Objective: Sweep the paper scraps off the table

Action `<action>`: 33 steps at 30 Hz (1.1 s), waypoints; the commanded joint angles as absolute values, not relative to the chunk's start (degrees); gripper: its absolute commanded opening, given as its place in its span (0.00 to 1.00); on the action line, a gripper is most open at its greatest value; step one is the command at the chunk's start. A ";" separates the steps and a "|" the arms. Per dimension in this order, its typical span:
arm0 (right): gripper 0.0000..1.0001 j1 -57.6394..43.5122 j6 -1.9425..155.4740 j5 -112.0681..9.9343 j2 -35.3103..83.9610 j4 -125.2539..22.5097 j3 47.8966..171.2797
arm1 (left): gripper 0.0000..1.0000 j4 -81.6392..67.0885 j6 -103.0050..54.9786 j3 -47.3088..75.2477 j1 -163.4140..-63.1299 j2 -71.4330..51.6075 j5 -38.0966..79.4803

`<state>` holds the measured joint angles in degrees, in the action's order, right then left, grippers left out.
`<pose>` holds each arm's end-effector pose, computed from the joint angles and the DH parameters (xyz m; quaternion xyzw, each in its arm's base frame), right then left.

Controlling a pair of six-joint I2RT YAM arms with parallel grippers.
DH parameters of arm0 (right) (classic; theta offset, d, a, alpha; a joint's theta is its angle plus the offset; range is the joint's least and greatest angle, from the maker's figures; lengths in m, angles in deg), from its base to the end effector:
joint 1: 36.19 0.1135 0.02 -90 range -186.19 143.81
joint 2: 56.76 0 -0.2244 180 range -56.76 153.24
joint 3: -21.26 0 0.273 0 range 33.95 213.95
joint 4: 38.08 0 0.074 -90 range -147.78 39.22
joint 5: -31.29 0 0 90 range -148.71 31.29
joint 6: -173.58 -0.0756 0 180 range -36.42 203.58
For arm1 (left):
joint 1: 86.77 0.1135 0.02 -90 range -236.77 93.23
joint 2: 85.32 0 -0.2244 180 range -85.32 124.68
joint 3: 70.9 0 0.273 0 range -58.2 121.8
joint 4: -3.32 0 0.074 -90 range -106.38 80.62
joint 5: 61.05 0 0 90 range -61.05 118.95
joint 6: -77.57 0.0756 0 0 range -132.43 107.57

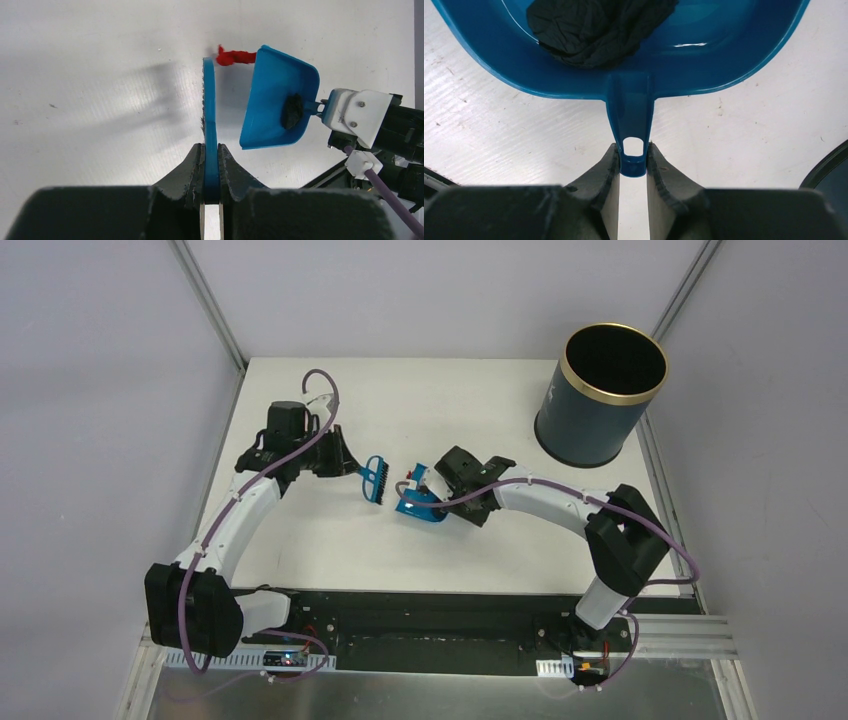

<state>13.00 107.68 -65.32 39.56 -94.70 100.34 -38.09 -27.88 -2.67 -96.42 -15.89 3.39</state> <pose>0.2333 0.2569 0.1124 -0.5835 0.7979 -0.0253 0.1492 0.3088 -0.0856 0.2216 0.0436 0.8964 -0.2829 0.3385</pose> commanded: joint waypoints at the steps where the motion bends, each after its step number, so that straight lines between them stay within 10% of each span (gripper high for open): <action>1: 0.00 12.30 107.85 -64.67 38.50 -91.99 100.10 | 0.00 -37.94 -26.50 -2.86 -96.22 -16.24 4.38; 33: 0.00 2.87 111.09 -67.72 50.62 -113.51 112.16 | 0.00 -40.13 -28.27 24.64 -101.83 16.24 9.64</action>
<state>2.90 110.87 -67.11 48.91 -111.68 107.93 -40.58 -29.84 19.58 -98.15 12.52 12.62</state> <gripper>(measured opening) 0.224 0.095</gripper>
